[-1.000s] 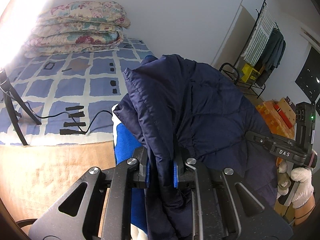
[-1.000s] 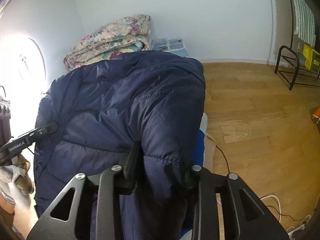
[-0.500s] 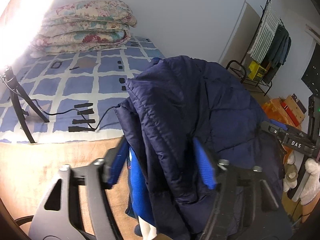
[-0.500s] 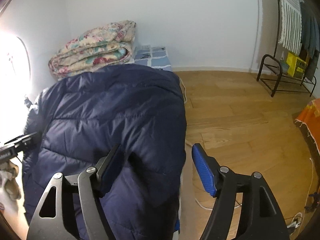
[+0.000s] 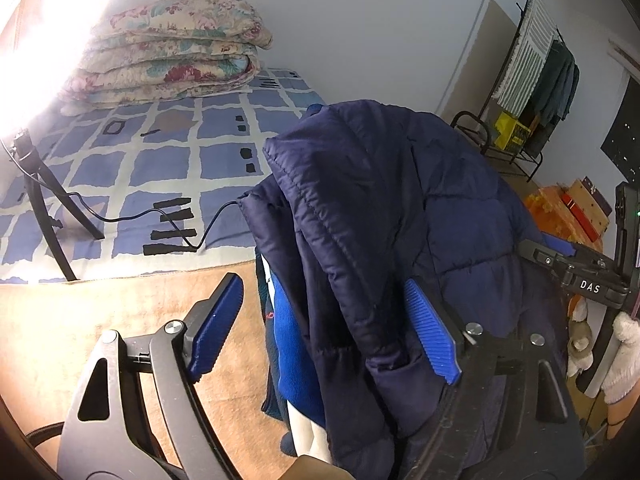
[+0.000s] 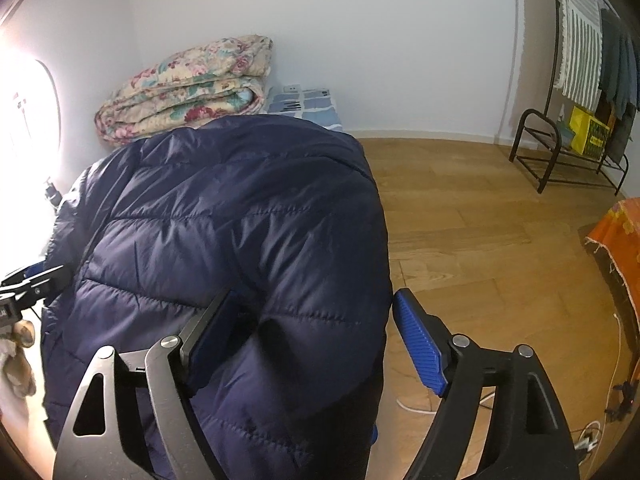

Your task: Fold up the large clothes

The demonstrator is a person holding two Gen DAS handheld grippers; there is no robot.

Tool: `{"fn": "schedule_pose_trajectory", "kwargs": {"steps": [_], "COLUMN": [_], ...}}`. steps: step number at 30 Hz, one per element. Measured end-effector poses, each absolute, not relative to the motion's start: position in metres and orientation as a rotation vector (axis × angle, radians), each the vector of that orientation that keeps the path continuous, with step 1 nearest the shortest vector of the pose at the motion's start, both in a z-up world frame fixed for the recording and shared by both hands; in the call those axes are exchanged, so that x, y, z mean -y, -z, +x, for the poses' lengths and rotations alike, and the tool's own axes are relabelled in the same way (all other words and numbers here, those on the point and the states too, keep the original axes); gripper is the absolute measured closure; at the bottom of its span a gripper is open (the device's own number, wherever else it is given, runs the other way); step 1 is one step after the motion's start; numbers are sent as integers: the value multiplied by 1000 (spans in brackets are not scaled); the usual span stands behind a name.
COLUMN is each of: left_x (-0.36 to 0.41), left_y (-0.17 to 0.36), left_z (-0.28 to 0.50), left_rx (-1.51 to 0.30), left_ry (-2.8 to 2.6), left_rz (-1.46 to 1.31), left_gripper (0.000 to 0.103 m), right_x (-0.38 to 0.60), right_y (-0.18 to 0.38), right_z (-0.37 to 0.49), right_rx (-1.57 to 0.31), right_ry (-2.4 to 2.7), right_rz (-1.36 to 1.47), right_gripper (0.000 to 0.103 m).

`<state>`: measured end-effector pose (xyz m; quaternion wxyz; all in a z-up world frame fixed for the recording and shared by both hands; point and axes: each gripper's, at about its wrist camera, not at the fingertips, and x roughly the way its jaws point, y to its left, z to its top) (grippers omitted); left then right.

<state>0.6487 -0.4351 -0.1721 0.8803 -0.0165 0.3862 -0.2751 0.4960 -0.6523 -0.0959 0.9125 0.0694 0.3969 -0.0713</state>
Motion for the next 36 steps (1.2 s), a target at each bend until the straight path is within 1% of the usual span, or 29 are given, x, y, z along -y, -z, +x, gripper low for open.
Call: {"fn": "schedule_pose_trajectory", "kwargs": {"steps": [10, 22, 36], "left_x": [424, 392, 344], "left_y": [155, 133, 107], "left_z": [623, 577, 485], "left_rx": [-773, -731, -621], "left_ry": [588, 599, 647], "left_rz": [-26, -23, 6], "left_gripper": [18, 18, 18], "right_x": [640, 604, 540], "right_y": [79, 64, 30], "right_z": [474, 435, 367], "right_rx": [-797, -771, -681], "right_ry": [188, 208, 162], "right_rz": [147, 142, 96], "right_gripper": [23, 23, 23]}}
